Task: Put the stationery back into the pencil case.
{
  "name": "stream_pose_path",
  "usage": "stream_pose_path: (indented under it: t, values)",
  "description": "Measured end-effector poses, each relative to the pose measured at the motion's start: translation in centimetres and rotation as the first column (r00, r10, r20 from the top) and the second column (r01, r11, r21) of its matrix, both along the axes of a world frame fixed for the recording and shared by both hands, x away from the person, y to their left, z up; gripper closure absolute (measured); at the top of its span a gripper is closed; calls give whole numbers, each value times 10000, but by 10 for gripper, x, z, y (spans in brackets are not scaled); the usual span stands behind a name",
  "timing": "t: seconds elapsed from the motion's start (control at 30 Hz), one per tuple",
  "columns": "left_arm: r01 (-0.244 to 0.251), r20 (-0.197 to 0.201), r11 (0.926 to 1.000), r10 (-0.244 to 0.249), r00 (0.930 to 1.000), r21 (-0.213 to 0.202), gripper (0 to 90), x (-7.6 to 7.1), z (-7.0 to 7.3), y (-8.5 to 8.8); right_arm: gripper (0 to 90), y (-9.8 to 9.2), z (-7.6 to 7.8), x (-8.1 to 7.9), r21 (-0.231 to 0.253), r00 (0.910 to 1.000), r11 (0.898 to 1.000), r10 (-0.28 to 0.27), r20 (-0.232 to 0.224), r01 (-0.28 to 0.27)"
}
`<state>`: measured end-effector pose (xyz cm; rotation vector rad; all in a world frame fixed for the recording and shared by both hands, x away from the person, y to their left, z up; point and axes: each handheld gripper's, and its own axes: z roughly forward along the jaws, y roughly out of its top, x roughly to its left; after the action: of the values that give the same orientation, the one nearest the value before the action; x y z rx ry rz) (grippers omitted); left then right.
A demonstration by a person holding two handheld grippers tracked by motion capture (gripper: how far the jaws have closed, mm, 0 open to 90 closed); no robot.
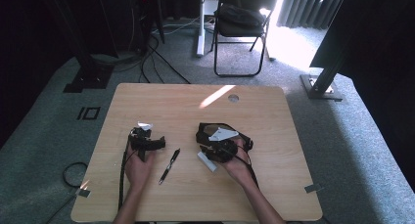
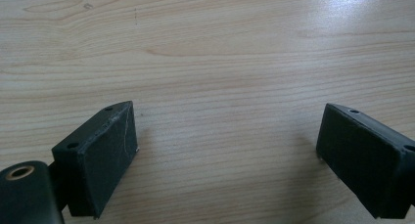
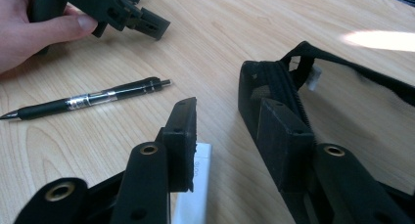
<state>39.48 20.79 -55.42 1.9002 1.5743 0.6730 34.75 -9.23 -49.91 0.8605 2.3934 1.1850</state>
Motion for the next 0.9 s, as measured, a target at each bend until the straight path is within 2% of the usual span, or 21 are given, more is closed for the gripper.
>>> stream_pose_path:
  t: [0.23, 0.5, 0.9]
  values:
    - [-2, -1, 10000, 2, 10000, 1, 83, 0, 0, 0, 593, 6, -8, -1, -260, 9999, 9996, 106, -120, -109]
    - [-2, 0, 10000, 2, 10000, 1, 84, 0, 0, 0, 597, 10, -12, -1, -305, 9998, 9994, 151, -140, -156]
    - [-1, 3, 10000, 1, 10000, -1, 83, 0, 0, 0, 599, 14, -27, -2, -460, 9986, 9988, 123, -513, -147]
